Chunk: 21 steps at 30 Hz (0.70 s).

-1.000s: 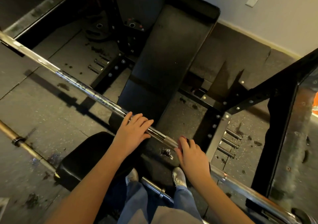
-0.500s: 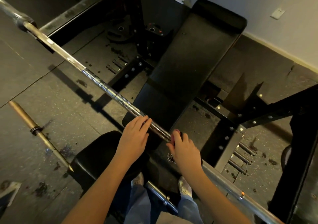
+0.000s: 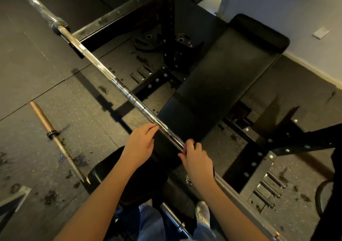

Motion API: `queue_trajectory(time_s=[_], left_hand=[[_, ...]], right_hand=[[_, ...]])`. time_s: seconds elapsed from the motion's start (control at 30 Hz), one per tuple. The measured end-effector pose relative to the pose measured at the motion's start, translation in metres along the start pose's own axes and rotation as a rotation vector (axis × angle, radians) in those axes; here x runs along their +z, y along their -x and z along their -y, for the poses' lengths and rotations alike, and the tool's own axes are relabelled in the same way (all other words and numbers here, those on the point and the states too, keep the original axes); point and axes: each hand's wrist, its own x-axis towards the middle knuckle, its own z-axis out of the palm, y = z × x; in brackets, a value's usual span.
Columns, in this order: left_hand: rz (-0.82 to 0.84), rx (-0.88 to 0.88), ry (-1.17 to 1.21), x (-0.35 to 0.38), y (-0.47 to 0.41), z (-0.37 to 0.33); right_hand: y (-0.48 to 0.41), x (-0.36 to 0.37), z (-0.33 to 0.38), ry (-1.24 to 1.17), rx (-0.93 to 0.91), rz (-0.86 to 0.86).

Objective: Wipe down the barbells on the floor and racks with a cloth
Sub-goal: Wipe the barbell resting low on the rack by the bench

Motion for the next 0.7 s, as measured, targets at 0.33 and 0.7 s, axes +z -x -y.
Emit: queue_trajectory(time_s=[0.33,0.7], left_hand=[[0.008,-0.040,-0.264,-0.046,-0.084,0.082],[0.224,0.194,-0.466,-0.040,-0.108,0.116]], right_hand=[[-0.026,0.003,0.020,-0.085,-0.003,-0.008],[-0.082,0.007,0.085,-0.065,-0.008,-0.076]])
